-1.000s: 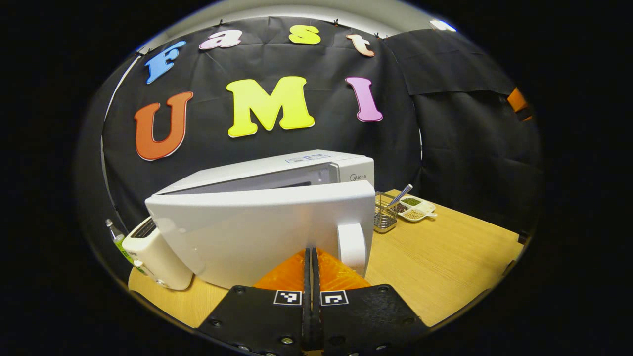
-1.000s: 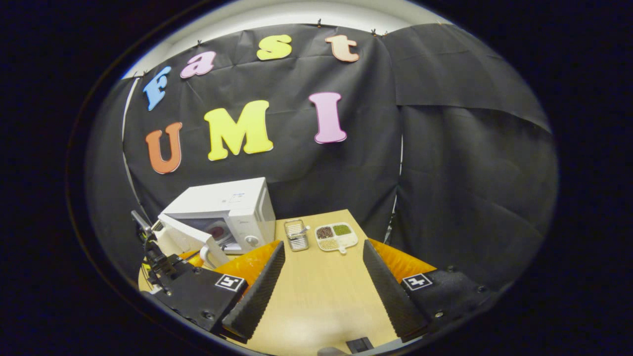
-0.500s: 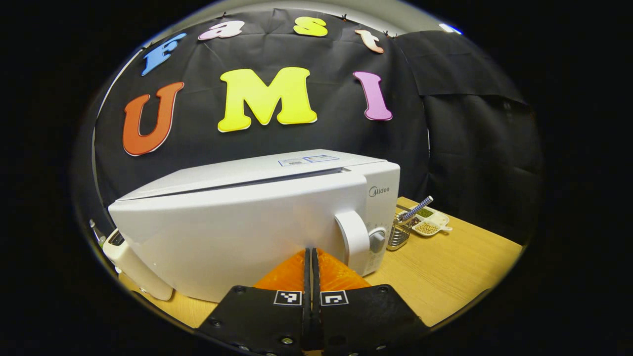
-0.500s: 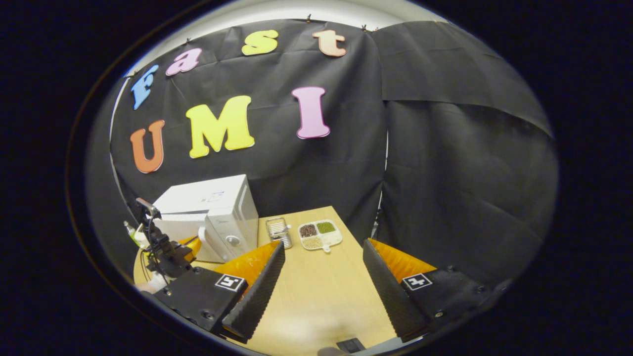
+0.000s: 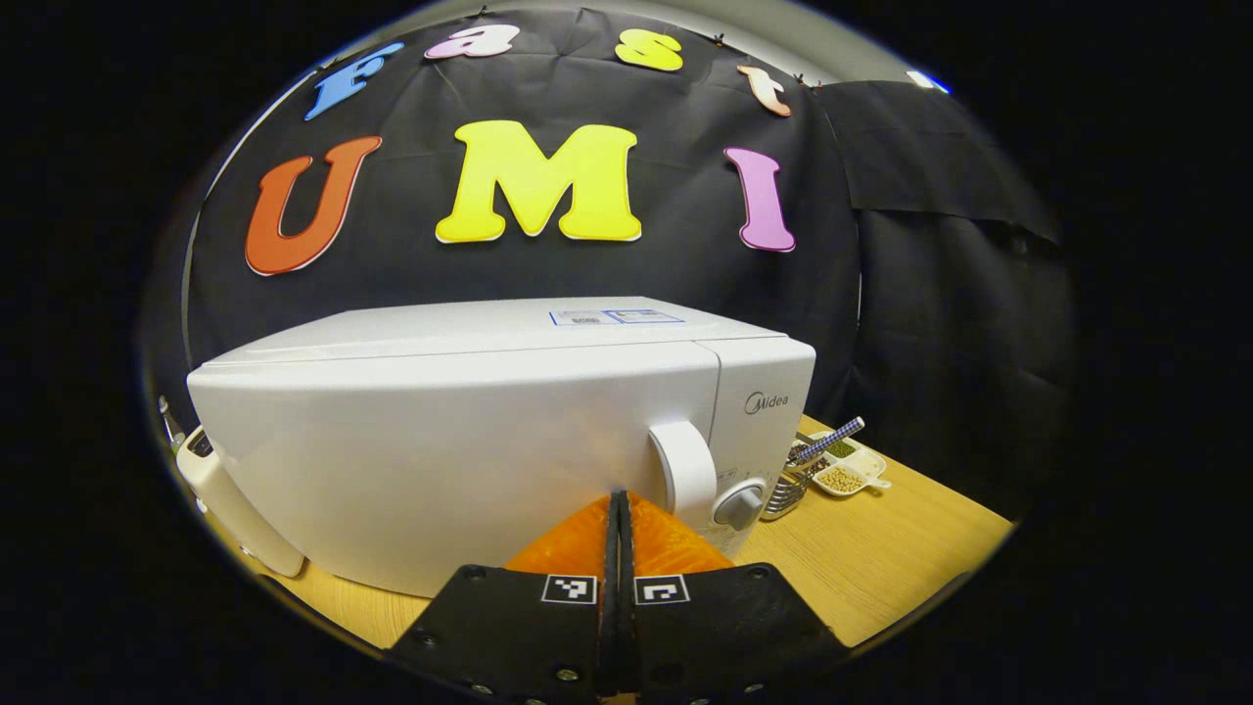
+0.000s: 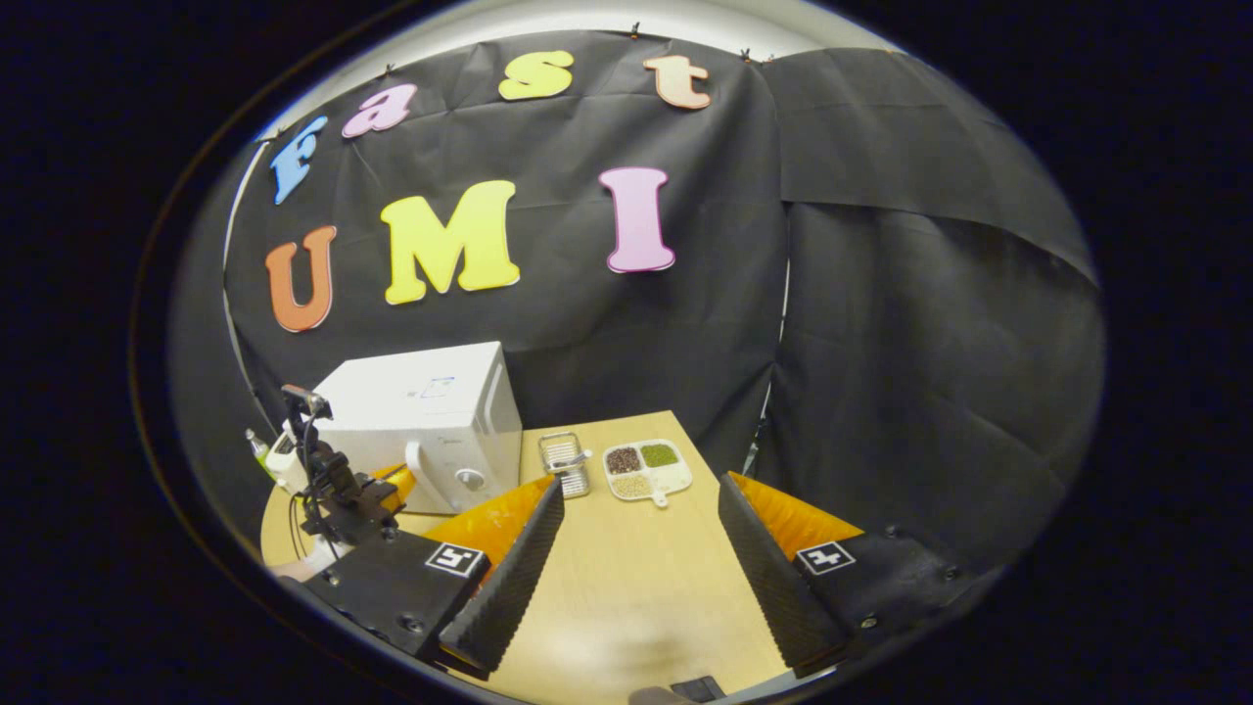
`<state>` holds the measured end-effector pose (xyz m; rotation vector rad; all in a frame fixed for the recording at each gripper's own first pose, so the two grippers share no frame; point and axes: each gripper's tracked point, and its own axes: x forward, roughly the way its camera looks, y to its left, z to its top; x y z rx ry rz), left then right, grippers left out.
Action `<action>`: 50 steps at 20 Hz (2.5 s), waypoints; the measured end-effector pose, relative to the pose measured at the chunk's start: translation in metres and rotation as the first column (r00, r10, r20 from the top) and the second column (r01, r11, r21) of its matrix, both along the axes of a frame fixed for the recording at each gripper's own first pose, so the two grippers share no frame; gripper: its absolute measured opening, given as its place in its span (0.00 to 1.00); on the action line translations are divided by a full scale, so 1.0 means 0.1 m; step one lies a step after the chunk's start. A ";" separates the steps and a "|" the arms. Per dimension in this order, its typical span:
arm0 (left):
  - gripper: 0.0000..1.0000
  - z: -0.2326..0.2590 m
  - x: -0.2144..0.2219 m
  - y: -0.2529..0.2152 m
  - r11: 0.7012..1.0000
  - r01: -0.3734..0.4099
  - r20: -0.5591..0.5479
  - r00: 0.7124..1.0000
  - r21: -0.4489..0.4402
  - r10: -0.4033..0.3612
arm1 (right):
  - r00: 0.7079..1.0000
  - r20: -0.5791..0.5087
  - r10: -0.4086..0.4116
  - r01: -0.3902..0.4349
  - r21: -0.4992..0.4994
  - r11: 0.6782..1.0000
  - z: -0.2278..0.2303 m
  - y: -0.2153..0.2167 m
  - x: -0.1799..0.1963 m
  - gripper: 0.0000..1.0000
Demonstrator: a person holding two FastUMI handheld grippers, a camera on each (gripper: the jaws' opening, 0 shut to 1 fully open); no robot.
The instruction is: Open the microwave oven with the left hand, put the food in, and close the microwave oven.
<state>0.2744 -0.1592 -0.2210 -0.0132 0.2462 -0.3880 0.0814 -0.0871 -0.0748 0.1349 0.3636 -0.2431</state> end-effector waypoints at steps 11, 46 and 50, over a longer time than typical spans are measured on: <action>0.00 -0.01 -0.24 0.47 0.990 -0.090 0.014 0.996 0.113 0.089 | 1.000 0.015 0.008 -0.009 0.035 0.999 0.01 0.11 -0.11 1.00; 0.96 2.00 -2.83 2.26 0.933 -0.347 0.134 0.924 -0.097 0.358 | 0.916 0.224 0.332 -0.324 -0.070 0.943 0.29 1.96 -0.46 0.92; 0.93 2.06 -2.67 2.30 0.934 -0.345 0.140 0.924 -0.096 0.355 | 0.916 0.251 0.313 -0.306 -0.070 0.950 0.40 1.93 -0.39 0.92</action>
